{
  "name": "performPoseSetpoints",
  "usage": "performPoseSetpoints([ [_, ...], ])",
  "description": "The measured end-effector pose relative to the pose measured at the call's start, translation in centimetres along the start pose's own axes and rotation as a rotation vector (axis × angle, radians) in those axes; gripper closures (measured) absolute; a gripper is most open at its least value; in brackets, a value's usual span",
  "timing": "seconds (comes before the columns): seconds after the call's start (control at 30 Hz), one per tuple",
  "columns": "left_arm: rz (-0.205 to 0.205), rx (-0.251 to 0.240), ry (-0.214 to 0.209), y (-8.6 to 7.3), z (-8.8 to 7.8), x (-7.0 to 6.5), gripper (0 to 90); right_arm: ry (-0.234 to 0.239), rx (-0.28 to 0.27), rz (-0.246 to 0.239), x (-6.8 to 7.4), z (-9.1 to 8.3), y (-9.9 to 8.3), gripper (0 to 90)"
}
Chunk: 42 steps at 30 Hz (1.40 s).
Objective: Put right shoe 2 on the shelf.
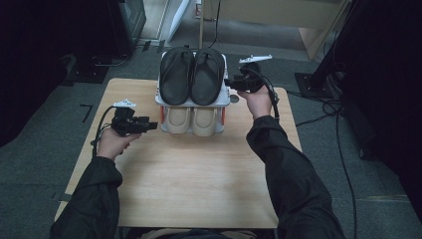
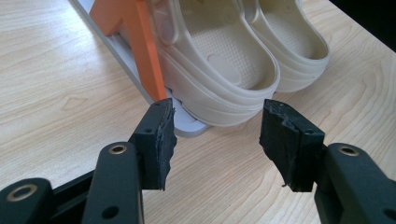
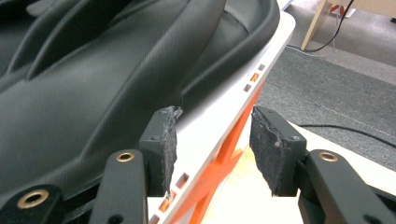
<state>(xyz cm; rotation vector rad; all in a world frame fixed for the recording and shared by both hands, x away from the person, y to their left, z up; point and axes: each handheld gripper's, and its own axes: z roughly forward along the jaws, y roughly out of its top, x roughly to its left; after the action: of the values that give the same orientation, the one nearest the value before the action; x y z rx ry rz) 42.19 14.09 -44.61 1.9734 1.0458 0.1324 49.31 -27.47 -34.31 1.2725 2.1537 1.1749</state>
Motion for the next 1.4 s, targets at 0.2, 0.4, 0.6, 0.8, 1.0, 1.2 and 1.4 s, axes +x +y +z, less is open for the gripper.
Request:
performPoseSetpoints([
  [0.2,0.002,-0.004,0.003,-0.2,0.1,-0.1,43.2,0.008,-0.002,-0.005,-0.2,-1.0,-1.4,49.6],
  [0.4,0.006,0.006,0.006,-0.4,0.4,-0.2,42.9,0.031,-0.018,-0.005,-0.6,-2.2,-3.1,48.5],
  [0.6,0.022,0.004,0.011,-0.4,0.3,-0.3,42.6,0.046,-0.007,0.0,-1.0,-2.9,-5.3,48.2],
  [0.8,0.012,0.006,0.011,-0.5,0.3,-0.2,42.0,0.058,-0.008,-0.001,-1.4,-3.9,-7.0,47.6],
  [1.0,0.02,-0.007,0.013,-0.6,0.3,-0.6,41.6,0.08,0.006,-0.004,-1.5,-4.4,-9.8,47.4],
  [1.2,0.046,0.006,0.007,-0.8,0.5,-1.5,41.6,0.104,0.001,0.012,-1.5,-5.3,-12.3,47.1],
  [1.4,0.079,0.01,-0.019,-1.1,0.7,-2.8,40.5,0.119,-0.001,0.011,-0.8,-5.8,-14.8,46.6],
])
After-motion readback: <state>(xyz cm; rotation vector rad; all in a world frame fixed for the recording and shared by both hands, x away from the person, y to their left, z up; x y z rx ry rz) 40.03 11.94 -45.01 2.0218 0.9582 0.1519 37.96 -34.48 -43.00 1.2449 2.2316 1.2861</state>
